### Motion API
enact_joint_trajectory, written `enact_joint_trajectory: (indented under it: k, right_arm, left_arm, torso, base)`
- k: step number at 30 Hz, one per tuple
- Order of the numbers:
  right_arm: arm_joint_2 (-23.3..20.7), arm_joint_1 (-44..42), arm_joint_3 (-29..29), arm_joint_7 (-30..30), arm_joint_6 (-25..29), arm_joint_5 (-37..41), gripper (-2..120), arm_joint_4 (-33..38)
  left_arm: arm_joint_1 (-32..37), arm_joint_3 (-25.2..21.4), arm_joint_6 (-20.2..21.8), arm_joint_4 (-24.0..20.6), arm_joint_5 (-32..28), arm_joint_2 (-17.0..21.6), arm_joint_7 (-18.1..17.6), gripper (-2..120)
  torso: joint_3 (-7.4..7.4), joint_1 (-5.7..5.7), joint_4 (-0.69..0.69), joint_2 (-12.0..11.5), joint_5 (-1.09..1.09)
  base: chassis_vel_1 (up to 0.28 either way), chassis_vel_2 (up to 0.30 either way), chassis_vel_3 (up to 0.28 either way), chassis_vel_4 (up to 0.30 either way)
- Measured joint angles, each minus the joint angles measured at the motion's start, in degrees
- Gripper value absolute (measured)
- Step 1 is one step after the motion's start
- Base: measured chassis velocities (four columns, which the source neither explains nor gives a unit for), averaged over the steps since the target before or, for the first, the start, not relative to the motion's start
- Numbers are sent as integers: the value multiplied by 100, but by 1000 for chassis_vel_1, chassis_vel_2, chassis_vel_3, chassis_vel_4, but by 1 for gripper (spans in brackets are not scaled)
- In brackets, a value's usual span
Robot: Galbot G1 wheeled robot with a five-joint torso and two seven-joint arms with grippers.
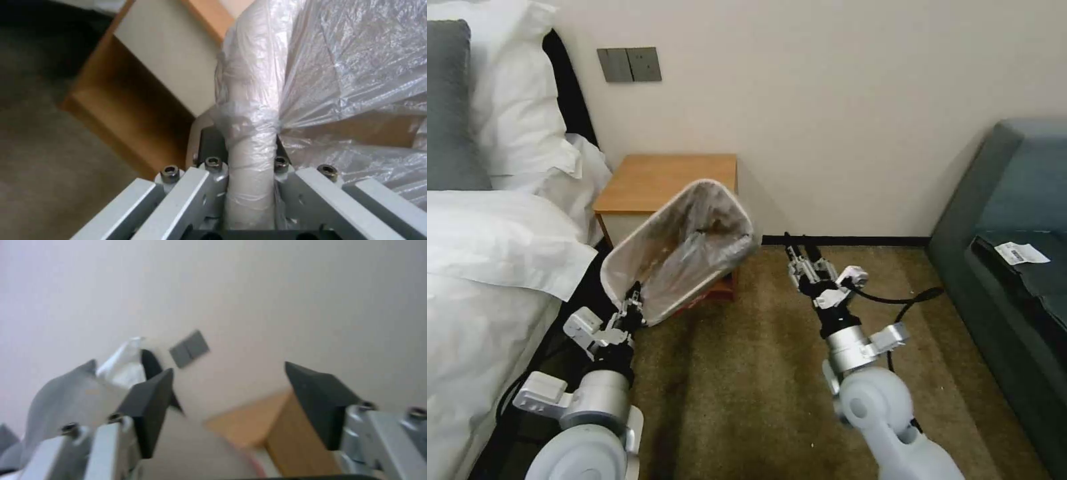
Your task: Pick up the garbage bag from the table and place it over the trash can.
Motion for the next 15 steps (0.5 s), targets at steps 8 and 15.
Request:
enact_joint_trajectory:
  k: [8,15]
  right_arm:
    - [-914,149,-415,-591,484,-2899,76,301]
    - [-1897,626,-830,-878,456,-3795,53,141]
  left_arm:
    - [34,124,123,375,1471,623,222,4]
    - [42,150,123,625,2737,714,558,4]
  torso:
    - [0,0,0,0,0]
    - [0,0,1,0,1]
  base:
    - [0,0,0,0]
    - [0,0,0,0]
